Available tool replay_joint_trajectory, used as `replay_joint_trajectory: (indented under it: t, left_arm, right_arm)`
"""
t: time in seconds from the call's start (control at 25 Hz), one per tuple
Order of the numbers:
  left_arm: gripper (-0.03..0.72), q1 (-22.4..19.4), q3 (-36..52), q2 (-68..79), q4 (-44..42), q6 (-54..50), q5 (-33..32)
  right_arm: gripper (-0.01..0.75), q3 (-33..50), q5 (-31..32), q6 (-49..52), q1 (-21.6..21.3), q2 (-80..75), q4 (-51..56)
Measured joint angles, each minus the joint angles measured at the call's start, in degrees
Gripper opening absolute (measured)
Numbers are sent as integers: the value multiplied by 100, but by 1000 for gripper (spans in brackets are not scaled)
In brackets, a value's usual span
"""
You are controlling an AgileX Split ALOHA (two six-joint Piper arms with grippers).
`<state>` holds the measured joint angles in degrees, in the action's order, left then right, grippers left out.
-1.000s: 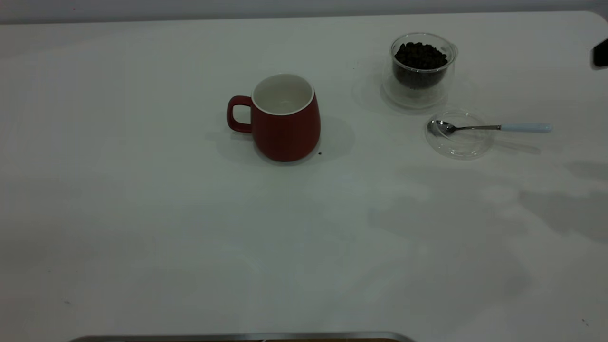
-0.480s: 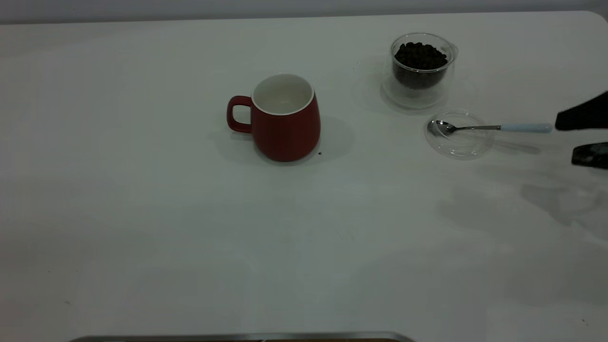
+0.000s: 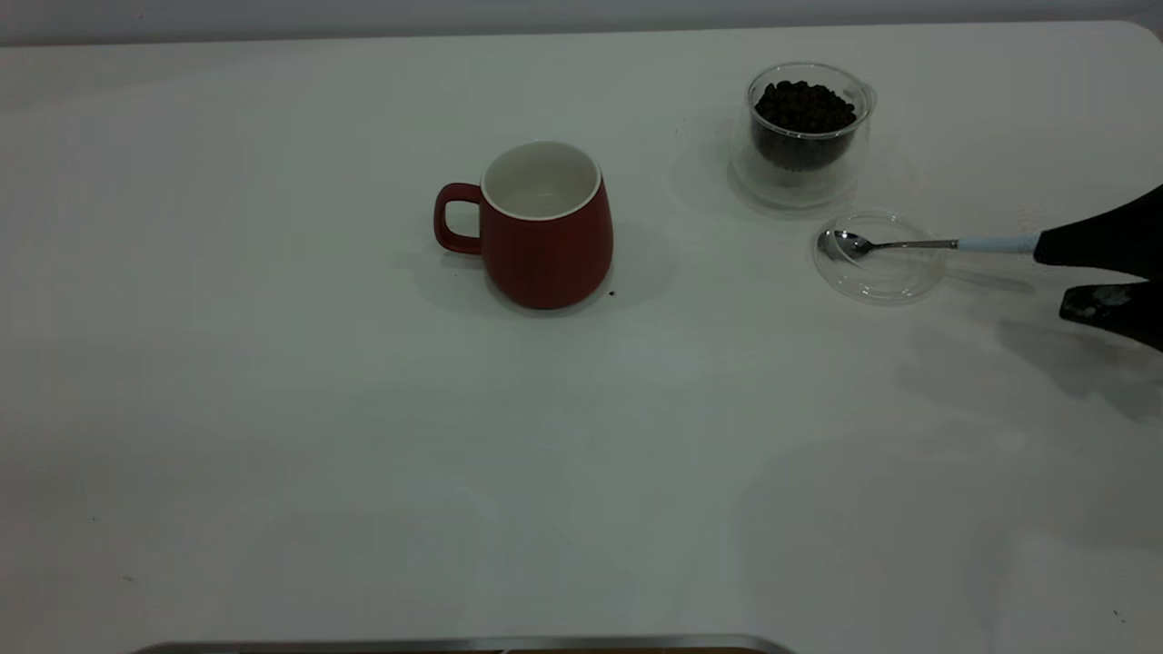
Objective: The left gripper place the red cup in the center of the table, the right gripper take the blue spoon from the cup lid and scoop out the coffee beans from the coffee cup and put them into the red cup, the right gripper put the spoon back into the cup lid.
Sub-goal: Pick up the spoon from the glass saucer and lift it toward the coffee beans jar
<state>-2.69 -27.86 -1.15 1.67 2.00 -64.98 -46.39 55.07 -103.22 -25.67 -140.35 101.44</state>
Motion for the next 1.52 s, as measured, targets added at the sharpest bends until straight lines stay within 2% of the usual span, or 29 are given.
replay_joint_trajectory:
  t: [0.56, 1.0, 1.4, 1.52]
  left_arm:
    - [533, 0, 0, 0, 0, 0, 0]
    - [533, 0, 0, 0, 0, 0, 0]
    - [533, 0, 0, 0, 0, 0, 0]
    - [533, 0, 0, 0, 0, 0, 0]
  right_arm:
    - [588, -693, 109, -236, 61, -374, 104]
    - [588, -1027, 97, -230, 446, -374, 86]
    - [586, -1128, 4, -68, 526, -556, -2]
    - [560, -1128, 37, -45, 526, -582, -10]
